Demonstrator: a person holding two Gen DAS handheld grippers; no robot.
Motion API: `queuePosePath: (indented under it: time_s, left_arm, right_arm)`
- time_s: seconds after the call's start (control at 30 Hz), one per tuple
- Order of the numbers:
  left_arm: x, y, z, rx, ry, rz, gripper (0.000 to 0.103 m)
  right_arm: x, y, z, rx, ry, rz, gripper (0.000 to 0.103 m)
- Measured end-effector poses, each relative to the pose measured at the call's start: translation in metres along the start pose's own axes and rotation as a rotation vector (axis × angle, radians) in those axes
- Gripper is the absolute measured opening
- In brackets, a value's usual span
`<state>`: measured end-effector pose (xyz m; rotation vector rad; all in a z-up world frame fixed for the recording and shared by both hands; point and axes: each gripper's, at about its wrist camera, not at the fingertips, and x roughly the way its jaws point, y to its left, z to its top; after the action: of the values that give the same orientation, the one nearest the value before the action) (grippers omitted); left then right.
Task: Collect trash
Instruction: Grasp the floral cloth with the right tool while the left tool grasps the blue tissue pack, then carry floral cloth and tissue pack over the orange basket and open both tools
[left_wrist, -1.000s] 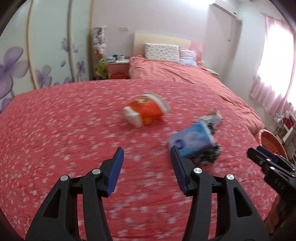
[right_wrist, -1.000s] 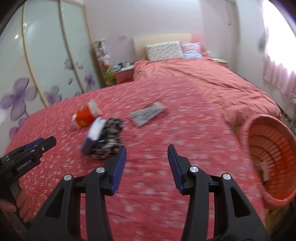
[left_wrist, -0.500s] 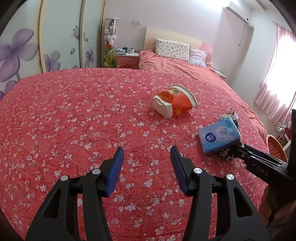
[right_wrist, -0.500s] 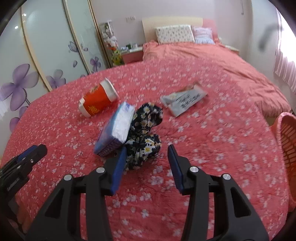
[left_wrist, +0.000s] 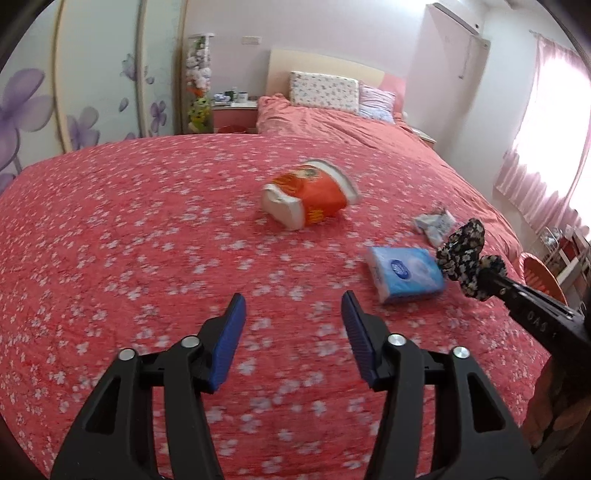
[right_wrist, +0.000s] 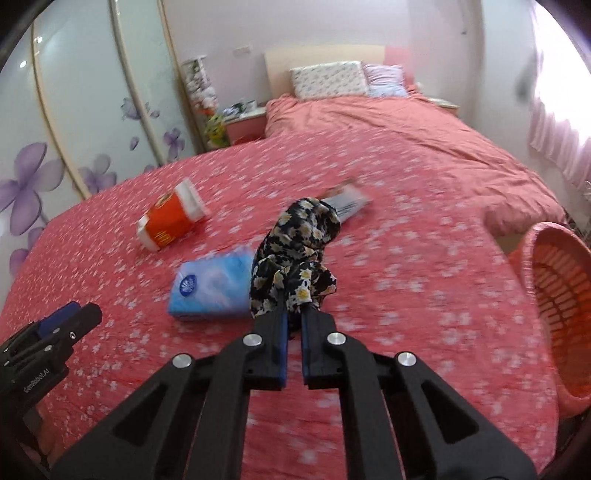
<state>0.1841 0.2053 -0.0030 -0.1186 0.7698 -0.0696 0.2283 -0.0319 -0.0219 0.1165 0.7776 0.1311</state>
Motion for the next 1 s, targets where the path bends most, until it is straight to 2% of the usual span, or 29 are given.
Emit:
queuePosePath:
  time_s: [0.13,0.2,0.33,0.4,0.5,0.77,0.8,0.87,0.9,1.0]
  left_arm:
    - [0.006,-0.022,0.005,0.035,0.002,-0.036,0.066]
    - [0.012,-0.034,0.009,0.049,0.007,-0.058,0.074]
    - [0.031,-0.056,0.015,0.048,0.040,-0.073,0.079]
    - [0.038,-0.067,0.016,0.049,0.052,-0.068,0.084]
    - [0.048,-0.085,0.016,0.073,0.063,-0.041,0.086]
    - [0.073,-0.104,0.013,0.096,0.132,0.039,0.086]
    - [0.075,-0.103,0.013,0.090,0.138,0.041,0.082]
    - [0.073,-0.103,0.012,0.087,0.127,0.045,0.075]
    - [0.070,-0.102,0.013,0.081,0.122,0.016,0.075]
    - [0.061,-0.104,0.011,0.102,0.087,0.013,0.074]
  right_arm:
    - [-0.014,-0.025,-0.002,0.033,-0.021,-0.023,0.006]
    - [-0.018,-0.033,-0.002,0.048,-0.025,-0.028,0.006]
    - [-0.024,-0.050,-0.009,0.073,-0.030,-0.036,0.006]
    - [-0.026,-0.057,-0.011,0.085,-0.028,-0.038,0.006]
    - [-0.028,-0.067,-0.014,0.099,-0.024,-0.041,0.006]
    - [-0.032,-0.084,-0.019,0.120,-0.027,-0.039,0.006]
    - [-0.033,-0.086,-0.020,0.123,-0.028,-0.040,0.006]
    - [-0.036,-0.091,-0.021,0.129,-0.030,-0.044,0.006]
    - [-0.036,-0.093,-0.022,0.131,-0.032,-0.045,0.006]
    - [-0.042,-0.098,-0.025,0.140,-0.041,-0.052,0.006]
